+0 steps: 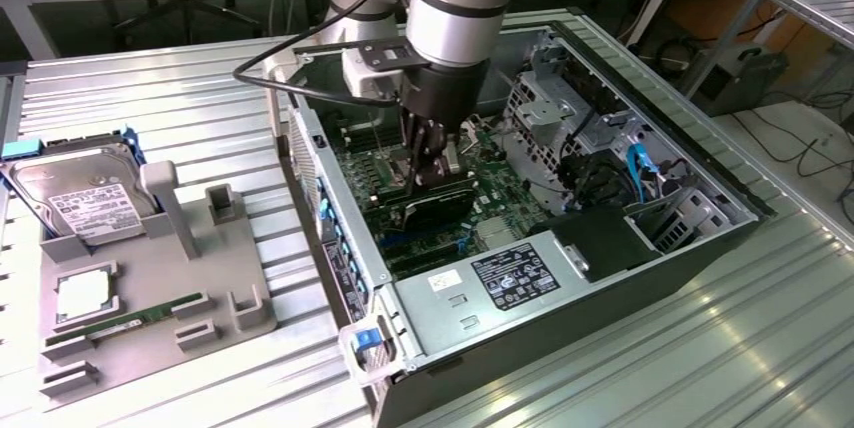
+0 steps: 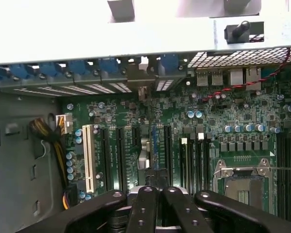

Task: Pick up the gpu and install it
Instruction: 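Insert the gpu into the slot, then press down on the gpu until it lock into place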

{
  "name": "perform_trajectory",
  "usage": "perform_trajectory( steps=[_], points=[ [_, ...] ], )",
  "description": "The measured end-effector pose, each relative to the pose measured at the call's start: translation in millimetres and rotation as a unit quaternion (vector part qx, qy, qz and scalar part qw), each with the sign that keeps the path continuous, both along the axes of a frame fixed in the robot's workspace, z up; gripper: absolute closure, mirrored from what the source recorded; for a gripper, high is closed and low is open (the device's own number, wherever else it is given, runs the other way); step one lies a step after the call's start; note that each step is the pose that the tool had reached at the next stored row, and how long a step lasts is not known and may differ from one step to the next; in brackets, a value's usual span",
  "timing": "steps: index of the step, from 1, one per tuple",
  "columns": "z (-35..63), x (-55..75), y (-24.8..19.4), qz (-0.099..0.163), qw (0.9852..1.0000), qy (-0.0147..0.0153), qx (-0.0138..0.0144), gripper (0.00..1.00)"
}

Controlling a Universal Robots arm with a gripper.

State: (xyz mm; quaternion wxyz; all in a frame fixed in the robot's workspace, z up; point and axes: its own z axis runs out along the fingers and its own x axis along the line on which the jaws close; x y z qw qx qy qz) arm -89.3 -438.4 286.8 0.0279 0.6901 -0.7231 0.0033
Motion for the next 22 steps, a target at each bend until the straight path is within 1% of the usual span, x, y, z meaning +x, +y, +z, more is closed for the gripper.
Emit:
perform_trajectory(
  steps=[5,7,8,11,13,14,16,20,22],
  points=[
    [-9.5,-3.3,0.3,0.0,1.0,-0.0004,0.0,0.89],
    [-13.9,-4.5,0.3,0.0,1.0,-0.0001,-0.0006,0.89],
    [-16.5,-4.9,0.4,0.0,1.0,-0.0005,0.0001,0.89],
    [-18.1,-5.4,0.3,0.0,1.0,-0.0002,-0.0004,0.89],
    [-18.0,-5.3,0.5,0.0,1.0,-0.0005,0.0001,0.89],
    [-14.6,-5.3,0.7,0.0,1.0,-0.001,0.0011,0.89],
    [-2.9,-5.4,0.4,0.0,1.0,-0.0004,-0.0001,0.89],
    [15.0,-5.4,0.4,0.0,1.0,-0.0004,-0.0001,0.89],
    [15.0,-5.4,0.4,0.0,1.0,-0.0005,0.0,0.89]
  ],
)
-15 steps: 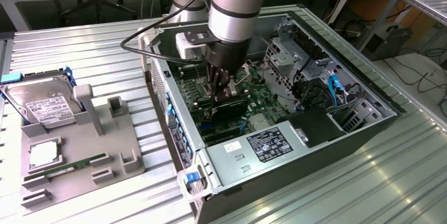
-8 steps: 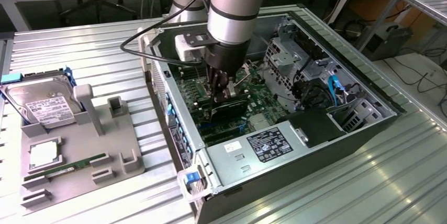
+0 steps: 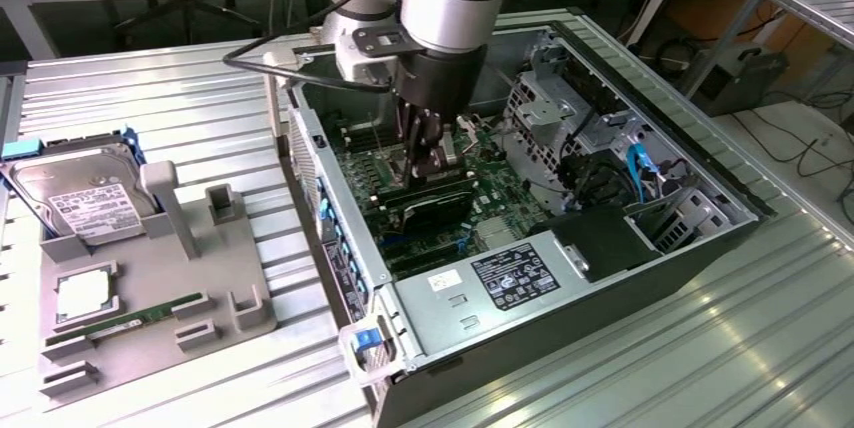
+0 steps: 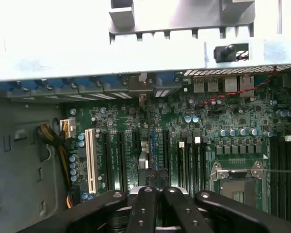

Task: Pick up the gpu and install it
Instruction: 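Press down on the gpu until it lock into place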

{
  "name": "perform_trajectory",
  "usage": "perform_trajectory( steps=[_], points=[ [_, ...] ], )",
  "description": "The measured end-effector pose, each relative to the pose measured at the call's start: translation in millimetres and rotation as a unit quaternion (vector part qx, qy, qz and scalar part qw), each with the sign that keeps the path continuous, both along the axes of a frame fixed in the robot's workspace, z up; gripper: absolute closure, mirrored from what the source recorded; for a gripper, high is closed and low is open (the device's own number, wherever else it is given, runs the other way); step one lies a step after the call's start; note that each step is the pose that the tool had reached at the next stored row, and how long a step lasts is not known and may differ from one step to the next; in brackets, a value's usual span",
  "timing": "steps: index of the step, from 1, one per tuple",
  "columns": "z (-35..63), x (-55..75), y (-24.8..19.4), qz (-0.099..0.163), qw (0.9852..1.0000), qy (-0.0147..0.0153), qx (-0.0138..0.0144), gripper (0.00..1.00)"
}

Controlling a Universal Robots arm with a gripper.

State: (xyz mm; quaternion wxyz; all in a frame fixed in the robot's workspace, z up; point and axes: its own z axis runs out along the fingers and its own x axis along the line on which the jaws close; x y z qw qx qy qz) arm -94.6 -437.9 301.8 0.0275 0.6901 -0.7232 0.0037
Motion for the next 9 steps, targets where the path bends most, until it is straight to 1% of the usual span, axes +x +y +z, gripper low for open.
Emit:
perform_trajectory(
  steps=[9],
  points=[
    [0.0,0.0,0.0,0.0,1.0,0.0,0.0,0.89]
  ],
)
